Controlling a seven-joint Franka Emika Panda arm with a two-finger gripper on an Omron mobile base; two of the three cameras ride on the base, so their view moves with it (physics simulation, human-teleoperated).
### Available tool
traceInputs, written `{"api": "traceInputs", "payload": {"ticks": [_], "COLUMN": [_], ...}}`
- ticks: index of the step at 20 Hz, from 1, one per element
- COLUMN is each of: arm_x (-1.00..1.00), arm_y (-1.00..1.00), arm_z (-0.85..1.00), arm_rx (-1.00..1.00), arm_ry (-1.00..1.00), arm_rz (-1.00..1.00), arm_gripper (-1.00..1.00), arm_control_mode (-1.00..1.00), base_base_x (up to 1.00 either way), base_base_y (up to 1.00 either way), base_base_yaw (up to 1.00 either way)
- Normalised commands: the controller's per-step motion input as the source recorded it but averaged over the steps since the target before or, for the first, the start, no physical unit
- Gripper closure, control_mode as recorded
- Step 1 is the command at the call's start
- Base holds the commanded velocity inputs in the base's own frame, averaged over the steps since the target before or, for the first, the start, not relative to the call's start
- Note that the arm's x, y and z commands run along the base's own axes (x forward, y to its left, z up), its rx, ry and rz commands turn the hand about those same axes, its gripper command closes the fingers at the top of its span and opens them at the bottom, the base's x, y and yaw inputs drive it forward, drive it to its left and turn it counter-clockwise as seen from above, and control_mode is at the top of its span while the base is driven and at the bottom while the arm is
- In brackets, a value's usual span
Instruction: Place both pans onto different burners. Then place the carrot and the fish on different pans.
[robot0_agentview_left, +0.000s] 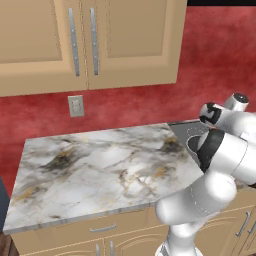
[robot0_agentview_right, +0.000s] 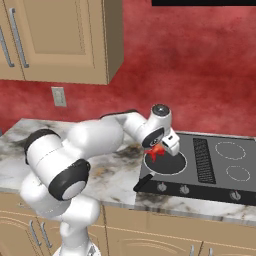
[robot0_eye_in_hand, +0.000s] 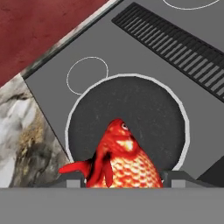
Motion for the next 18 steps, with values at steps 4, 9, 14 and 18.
{"api": "traceInputs", "payload": {"ticks": [4,9,14,18], "arm_x": [0.27,0.12,0.09,0.15], "arm_y": [-0.14,-0.12,-0.06,0.00], "arm_z": [-0.28,-0.20,-0.23,-0.27], "arm_rx": [0.00,0.00,0.00,0.00], "arm_ry": [0.00,0.00,0.00,0.02], "arm_rz": [0.00,0.00,0.00,0.00], "arm_gripper": [1.00,1.00,1.00,1.00], "arm_control_mode": [-1.00,-1.00,-1.00,-1.00], "base_base_x": [0.00,0.00,0.00,0.00], "base_base_y": [0.00,0.00,0.00,0.00], "base_base_yaw": [0.00,0.00,0.00,0.00]}}
